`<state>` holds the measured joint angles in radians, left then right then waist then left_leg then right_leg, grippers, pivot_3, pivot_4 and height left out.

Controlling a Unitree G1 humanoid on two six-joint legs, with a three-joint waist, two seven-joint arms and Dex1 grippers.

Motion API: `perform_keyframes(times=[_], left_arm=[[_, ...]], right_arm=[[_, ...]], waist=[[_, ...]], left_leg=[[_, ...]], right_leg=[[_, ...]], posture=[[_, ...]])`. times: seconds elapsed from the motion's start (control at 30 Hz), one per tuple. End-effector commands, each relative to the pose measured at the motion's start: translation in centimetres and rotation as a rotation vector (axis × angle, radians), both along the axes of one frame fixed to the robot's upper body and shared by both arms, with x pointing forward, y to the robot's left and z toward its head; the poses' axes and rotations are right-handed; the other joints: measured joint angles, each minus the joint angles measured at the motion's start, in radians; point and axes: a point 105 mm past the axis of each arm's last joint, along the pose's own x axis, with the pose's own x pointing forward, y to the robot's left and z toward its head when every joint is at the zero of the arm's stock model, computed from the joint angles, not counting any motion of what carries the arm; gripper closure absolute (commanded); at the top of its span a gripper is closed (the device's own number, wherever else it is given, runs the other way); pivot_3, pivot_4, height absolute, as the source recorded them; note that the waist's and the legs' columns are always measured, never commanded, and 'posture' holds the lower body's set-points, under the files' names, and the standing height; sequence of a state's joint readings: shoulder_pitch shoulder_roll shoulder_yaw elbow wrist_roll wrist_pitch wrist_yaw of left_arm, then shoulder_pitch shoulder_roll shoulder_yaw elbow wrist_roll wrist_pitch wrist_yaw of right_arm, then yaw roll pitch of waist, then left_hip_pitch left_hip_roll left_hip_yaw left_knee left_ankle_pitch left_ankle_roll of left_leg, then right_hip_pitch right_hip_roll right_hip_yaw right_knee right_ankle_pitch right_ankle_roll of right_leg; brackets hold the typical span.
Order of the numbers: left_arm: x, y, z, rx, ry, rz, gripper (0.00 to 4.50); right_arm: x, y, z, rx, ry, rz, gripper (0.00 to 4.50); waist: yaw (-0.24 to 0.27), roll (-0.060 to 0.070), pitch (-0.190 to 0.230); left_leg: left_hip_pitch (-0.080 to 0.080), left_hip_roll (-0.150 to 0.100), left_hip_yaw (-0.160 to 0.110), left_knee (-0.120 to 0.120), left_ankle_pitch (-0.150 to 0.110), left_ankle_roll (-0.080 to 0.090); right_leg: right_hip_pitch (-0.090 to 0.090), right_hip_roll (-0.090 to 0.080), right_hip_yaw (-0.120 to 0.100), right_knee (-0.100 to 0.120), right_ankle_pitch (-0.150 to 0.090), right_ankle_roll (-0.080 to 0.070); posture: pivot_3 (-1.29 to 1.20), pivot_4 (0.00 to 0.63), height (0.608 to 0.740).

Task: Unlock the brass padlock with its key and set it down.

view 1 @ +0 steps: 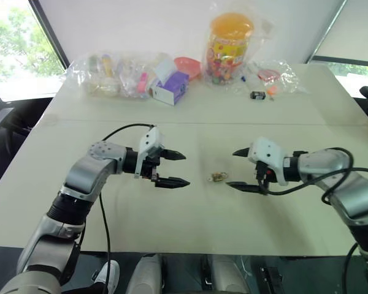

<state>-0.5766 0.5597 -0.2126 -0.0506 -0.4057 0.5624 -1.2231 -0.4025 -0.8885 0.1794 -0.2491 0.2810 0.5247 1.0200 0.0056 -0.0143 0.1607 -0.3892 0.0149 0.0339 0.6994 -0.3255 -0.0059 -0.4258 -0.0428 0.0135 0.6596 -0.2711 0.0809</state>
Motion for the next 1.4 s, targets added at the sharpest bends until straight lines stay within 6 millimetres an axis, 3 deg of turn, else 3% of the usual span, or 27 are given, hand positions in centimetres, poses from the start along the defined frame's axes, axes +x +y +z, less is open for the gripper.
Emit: perform_keyframes(times=[0.03,0.33,0.67,0.77,0.97,1.07,1.17,1.27,1.33,1.4], left_arm=[[-0.4,0.0,1.1,-0.026,-0.036,0.002,0.0],[-0.8,0.3,1.0,-0.023,-0.041,0.034,0.0],[-0.9,0.4,1.1,-0.022,-0.052,0.046,0.0],[-0.9,0.4,1.1,-0.021,-0.056,0.049,0.0],[-0.8,0.5,1.1,-0.018,-0.056,0.052,0.0],[-0.7,0.5,1.2,-0.035,-0.04,0.057,0.0],[0.0,0.2,2.0,-0.108,0.012,0.089,0.0],[0.8,0.0,2.7,-0.168,0.065,0.114,0.0],[1.4,-0.4,3.2,-0.199,0.08,0.112,0.0],[1.7,-0.7,3.6,-0.22,0.088,0.107,0.0]], right_arm=[[0.8,0.3,-0.4,-0.005,-0.007,0.045,0.02],[2.8,0.8,-2.7,0.018,0.041,0.067,0.02],[3.1,1.4,-4.9,0.0,0.086,0.107,0.02],[3.2,1.6,-5.2,0.001,0.089,0.112,0.81],[3.1,1.7,-6.0,-0.008,0.11,0.114,3.8],[3.3,1.4,-6.0,-0.05,0.064,0.111,3.81],[4.0,1.2,-4.5,-0.141,-0.156,0.131,3.81],[4.2,2.1,-0.6,-0.141,-0.458,0.144,3.81],[3.0,3.1,2.6,-0.17,-0.705,0.189,3.81],[1.2,4.1,4.2,-0.161,-0.817,0.225,3.81]], waist=[[0.001,0.0,0.0],[-0.001,0.0,0.0],[-0.002,0.0,0.0],[-0.005,0.0,0.0],[-0.018,0.0,0.0],[-0.018,0.0,0.0],[-0.018,0.0,0.0],[-0.012,0.0,0.0],[-0.013,0.001,0.0],[-0.016,0.001,0.0]], left_leg=[[0.0,0.0,0.0,0.0,0.0,0.0],[0.0,0.0,0.0,0.0,0.0,0.0],[0.0,0.0,0.001,0.0,0.0,0.0],[0.0,0.0,0.001,0.0,0.0,0.0],[0.002,0.0,0.001,0.0,0.0,-0.001],[0.002,0.0,0.001,0.0,0.0,-0.001],[0.002,0.0,0.001,0.0,0.0,-0.001],[0.001,0.0,0.001,0.001,0.0,-0.001],[0.0,0.0,0.001,0.001,0.0,-0.001],[-0.001,-0.001,0.001,0.001,0.001,-0.001]], right_leg=[[0.0,0.0,0.0,0.0,0.0,0.0],[0.0,-0.001,0.0,0.0,0.0,0.0],[0.0,-0.001,0.0,0.001,0.0,0.0],[0.0,-0.002,0.0,0.001,0.0,0.0],[0.0,-0.002,0.0,0.003,0.0,0.0],[0.0,-0.002,0.0,0.003,0.0,0.0],[0.0,-0.002,0.0,0.003,0.0,0.0],[0.0,-0.003,0.0,0.003,0.0,0.0],[-0.001,-0.002,0.0,0.003,0.0,0.0],[-0.003,-0.003,0.0,0.003,0.0,0.0]], posture=[[0.0,0.15,0.735],[0.0,0.15,0.735],[0.0,0.15,0.735],[0.0,0.15,0.735],[0.0,0.15,0.735],[0.0,0.15,0.735],[0.0,0.15,0.735],[0.0,0.15,0.735],[0.0,0.15,0.735],[0.0,0.15,0.735]])
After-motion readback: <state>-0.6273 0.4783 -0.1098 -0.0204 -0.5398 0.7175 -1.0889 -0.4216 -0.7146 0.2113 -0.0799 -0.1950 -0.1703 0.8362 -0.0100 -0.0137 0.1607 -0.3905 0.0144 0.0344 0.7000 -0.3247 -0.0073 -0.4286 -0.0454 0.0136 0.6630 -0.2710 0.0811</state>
